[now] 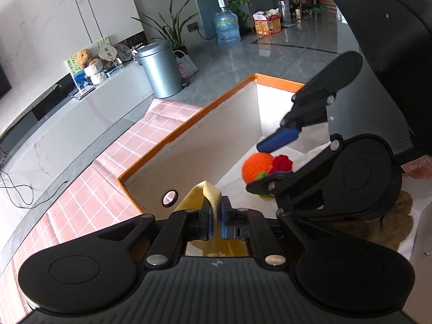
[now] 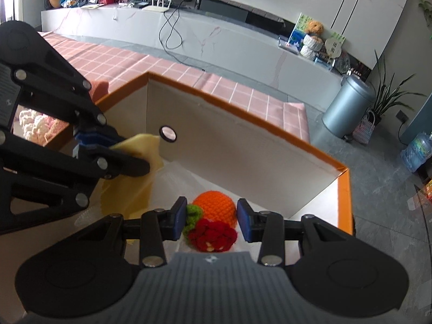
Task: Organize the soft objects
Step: 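Open both tools to drop the strawberry and cloth into the box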
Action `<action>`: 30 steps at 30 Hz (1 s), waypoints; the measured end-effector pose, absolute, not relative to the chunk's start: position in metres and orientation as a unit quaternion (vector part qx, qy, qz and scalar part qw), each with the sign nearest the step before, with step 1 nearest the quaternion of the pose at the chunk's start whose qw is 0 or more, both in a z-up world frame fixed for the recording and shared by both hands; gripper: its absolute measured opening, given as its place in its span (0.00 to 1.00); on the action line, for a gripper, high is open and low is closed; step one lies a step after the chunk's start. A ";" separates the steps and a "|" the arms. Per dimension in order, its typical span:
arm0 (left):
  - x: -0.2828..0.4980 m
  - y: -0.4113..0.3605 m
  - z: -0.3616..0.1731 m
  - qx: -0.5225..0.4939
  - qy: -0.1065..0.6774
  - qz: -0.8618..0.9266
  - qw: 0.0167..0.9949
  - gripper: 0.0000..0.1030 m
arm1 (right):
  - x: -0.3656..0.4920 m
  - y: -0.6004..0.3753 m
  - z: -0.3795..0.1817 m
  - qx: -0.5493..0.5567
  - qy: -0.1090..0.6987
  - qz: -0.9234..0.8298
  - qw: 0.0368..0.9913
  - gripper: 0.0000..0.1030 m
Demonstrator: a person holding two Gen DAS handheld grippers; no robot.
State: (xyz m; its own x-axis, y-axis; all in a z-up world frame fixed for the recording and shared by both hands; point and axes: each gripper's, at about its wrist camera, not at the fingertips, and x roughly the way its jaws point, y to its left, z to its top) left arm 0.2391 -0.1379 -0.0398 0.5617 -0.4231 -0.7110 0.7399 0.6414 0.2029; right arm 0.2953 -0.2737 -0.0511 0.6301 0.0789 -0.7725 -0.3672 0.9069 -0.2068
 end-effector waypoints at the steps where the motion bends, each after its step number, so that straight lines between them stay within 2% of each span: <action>1: 0.239 -0.137 -0.041 0.246 0.319 -0.343 0.849 0.09 | 0.297 -0.273 -0.052 -0.174 0.415 0.125 0.884 0.39; 3: 0.239 -0.134 -0.042 0.246 0.316 -0.348 0.848 0.11 | 0.298 -0.272 -0.054 -0.175 0.418 0.125 0.882 0.39; 5: 0.238 -0.134 -0.043 0.249 0.313 -0.349 0.847 0.19 | 0.299 -0.272 -0.054 -0.176 0.419 0.125 0.882 0.39; 7: 0.239 -0.133 -0.042 0.245 0.310 -0.353 0.848 0.31 | 0.299 -0.271 -0.053 -0.176 0.418 0.124 0.882 0.41; 8: 0.239 -0.133 -0.041 0.242 0.307 -0.350 0.851 0.34 | 0.298 -0.270 -0.053 -0.179 0.417 0.122 0.883 0.42; 10: 0.237 -0.132 -0.038 0.237 0.304 -0.346 0.856 0.48 | 0.297 -0.270 -0.052 -0.184 0.413 0.119 0.884 0.46; 12: 0.236 -0.129 -0.035 0.231 0.301 -0.340 0.861 0.57 | 0.295 -0.271 -0.050 -0.185 0.411 0.118 0.885 0.50; 14: 0.235 -0.127 -0.031 0.224 0.299 -0.338 0.864 0.58 | 0.293 -0.273 -0.046 -0.183 0.405 0.114 0.888 0.58; 22: 0.229 -0.120 -0.013 0.194 0.291 -0.330 0.876 0.67 | 0.281 -0.270 -0.030 -0.194 0.382 0.104 0.897 0.68; 24: 0.226 -0.117 -0.008 0.189 0.290 -0.329 0.879 0.67 | 0.276 -0.270 -0.026 -0.199 0.374 0.097 0.901 0.73; 30: 0.213 -0.105 0.005 0.165 0.278 -0.320 0.891 0.70 | 0.257 -0.268 -0.011 -0.202 0.352 0.070 0.912 0.75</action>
